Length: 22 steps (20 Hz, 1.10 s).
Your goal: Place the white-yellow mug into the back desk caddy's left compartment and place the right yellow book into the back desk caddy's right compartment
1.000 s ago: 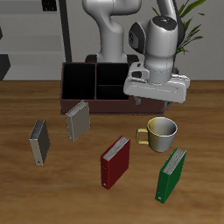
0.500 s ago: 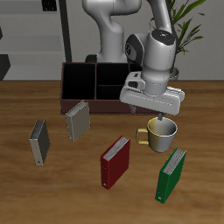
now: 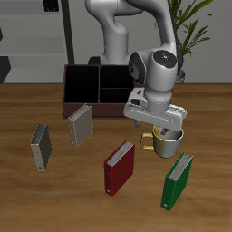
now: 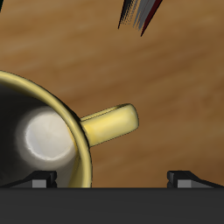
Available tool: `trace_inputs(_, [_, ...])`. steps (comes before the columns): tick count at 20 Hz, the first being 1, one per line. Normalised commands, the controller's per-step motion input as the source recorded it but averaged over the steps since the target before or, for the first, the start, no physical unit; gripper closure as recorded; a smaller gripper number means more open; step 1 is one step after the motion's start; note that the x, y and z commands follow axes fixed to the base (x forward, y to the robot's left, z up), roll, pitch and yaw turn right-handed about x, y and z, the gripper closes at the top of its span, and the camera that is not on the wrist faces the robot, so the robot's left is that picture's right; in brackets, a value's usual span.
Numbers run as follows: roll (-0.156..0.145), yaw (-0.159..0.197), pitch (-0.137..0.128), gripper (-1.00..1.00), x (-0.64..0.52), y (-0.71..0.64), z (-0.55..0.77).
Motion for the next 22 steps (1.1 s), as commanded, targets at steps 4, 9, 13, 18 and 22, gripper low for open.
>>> trace_inputs(4, [0.119,-0.095,0.061,-1.00,-0.46,0.07,-0.38])
trace_inputs(9, [0.103,-0.048,0.073,1.00,-0.23,0.14,-0.15])
trace_inputs(13, [0.052,-0.031,-0.011,1.00,-0.10,0.04,0.24])
trace_inputs(18, [0.033,-0.004,-0.062,1.00,-0.06,-0.09,0.40])
trace_inputs(22, [-0.027,0.046,-0.057,1.00,0.11,-0.22,0.45])
